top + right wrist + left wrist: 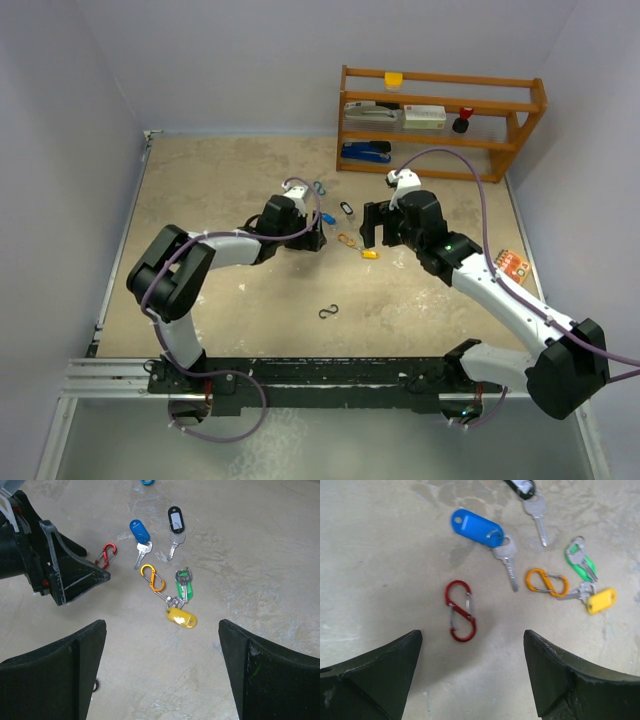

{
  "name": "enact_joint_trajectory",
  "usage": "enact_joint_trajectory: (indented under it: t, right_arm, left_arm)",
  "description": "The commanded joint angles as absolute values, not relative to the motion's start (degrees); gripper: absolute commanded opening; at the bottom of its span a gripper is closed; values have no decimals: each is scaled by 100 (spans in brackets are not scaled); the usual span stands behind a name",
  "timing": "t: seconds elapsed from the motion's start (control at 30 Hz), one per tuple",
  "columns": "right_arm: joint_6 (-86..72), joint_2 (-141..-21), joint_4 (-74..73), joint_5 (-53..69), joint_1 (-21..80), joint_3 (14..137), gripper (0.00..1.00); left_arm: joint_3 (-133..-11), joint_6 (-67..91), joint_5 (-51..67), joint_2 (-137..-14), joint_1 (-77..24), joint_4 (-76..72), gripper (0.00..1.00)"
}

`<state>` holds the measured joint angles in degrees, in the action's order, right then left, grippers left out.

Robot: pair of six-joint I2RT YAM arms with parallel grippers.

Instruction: Put the keys on the keyring

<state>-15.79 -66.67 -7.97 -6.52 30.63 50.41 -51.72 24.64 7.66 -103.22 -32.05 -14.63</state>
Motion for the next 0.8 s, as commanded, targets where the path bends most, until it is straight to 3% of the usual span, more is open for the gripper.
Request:
enact_joint_trajectory:
  t: [0.0,0.17,0.57,0.77]
  right_arm:
    - [-1508,-6488,-762,-747,3067,5062,96]
    - [-1503,-6447,-773,-778,3065,5054,96]
    - [-1493,-6443,-796,-808,3061,5037,96]
    - [-1477,-6425,-814,-846,3058,5028,97]
  left_arm:
    - [-5388,2382,-218,-10157,-3199,-884,79]
    - [-5449,2386,-443,-10257,-3236,-816,71]
    - [-5872,2295,-1724,-10564,-4021,-621,69]
    - [-6272,2458,-2260,-10988,-4224,-342,60]
